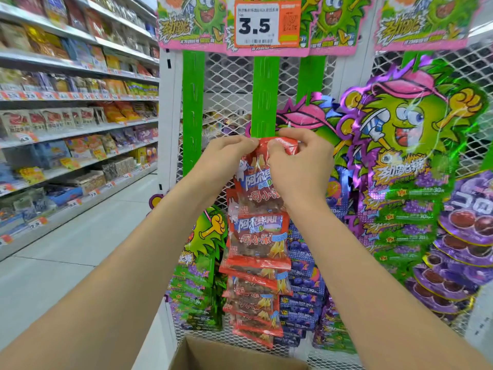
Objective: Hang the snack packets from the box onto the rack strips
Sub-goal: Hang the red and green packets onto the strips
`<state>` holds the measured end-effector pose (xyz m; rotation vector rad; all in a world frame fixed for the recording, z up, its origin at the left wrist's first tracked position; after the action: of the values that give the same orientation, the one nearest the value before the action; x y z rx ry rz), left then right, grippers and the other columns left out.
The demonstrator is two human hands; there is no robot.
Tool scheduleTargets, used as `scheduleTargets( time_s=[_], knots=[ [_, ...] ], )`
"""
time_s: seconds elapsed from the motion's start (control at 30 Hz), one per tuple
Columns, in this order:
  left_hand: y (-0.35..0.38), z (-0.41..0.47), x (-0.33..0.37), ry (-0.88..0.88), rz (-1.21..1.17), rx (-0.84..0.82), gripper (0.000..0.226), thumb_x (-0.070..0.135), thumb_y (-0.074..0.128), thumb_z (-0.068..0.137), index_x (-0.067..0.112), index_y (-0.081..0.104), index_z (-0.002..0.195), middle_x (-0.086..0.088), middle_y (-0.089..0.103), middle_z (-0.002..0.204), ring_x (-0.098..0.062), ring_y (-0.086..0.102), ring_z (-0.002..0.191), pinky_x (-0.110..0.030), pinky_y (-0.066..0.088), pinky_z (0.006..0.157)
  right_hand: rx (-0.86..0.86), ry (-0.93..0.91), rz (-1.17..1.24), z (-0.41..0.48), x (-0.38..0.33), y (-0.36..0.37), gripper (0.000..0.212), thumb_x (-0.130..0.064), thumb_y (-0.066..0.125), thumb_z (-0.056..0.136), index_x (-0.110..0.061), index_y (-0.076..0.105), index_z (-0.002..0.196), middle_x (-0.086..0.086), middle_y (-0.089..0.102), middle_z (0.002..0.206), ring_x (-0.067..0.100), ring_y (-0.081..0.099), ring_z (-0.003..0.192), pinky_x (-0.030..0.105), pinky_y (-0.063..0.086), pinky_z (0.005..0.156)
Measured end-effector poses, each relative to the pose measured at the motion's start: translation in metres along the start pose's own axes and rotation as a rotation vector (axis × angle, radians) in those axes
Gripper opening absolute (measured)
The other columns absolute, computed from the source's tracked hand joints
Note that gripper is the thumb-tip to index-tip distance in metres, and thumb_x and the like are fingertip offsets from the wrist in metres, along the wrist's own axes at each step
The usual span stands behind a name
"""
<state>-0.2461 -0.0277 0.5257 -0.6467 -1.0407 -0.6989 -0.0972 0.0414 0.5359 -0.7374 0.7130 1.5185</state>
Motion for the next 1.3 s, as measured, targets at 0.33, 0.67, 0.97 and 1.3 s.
scheduleTargets(
  time_s=[0.33,0.67,0.97,1.3],
  knots=[
    [0.005,-0.003,-0.008,-0.096,-0.044,-0.043,0.019,0.017,0.061,0.103,0.012,0.074,0.09,-0.005,0.081,0.089,-0.021,0.076,0.083,-0.037,0.058,0.083,-0.067,-0.13,-0.159,-0.011,-0.001,-0.007,0.007,-0.024,0.075,0.084,-0.028,0.074,0.09,-0.015,0.069,0.081,0.016,0.067,0.081,0.038,0.057,0.081],
    [-0.007,-0.021,-0.01,0.238,0.303,0.027,0.017,0.032,0.064,0.105,0.021,0.077,0.105,0.007,0.078,0.092,-0.007,0.069,0.084,-0.029,0.055,0.081,-0.071,-0.214,-0.157,-0.022,0.014,-0.006,0.009,-0.024,0.077,0.089,-0.026,0.072,0.096,-0.016,0.069,0.083,0.015,0.067,0.086,0.034,0.048,0.087],
    [-0.011,-0.02,-0.02,0.248,0.345,0.123,0.013,0.029,0.069,0.102,0.02,0.077,0.108,0.005,0.079,0.096,-0.015,0.075,0.092,-0.049,0.061,0.088,-0.093,-0.313,-0.308,-0.029,0.018,-0.005,0.014,-0.027,0.074,0.093,-0.021,0.068,0.105,-0.009,0.067,0.1,0.014,0.059,0.092,0.022,0.03,0.08],
    [-0.007,-0.128,-0.068,0.523,0.602,0.443,0.023,0.006,0.072,0.091,0.015,0.065,0.111,0.002,0.059,0.105,-0.016,0.057,0.097,-0.029,0.046,0.085,-0.681,-0.557,-0.253,-0.173,0.085,-0.028,0.017,-0.003,0.062,0.085,-0.013,0.07,0.096,-0.003,0.067,0.088,0.016,0.061,0.081,0.027,0.05,0.072]
  ],
)
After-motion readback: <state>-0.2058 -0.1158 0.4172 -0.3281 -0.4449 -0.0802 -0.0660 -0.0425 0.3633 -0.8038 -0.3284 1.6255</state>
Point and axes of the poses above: each hand's wrist, its own z-axis towards the middle knuckle, its own y-axis out of the palm, x = y × z, the point moved 7 cm from there along z, towards the middle knuckle
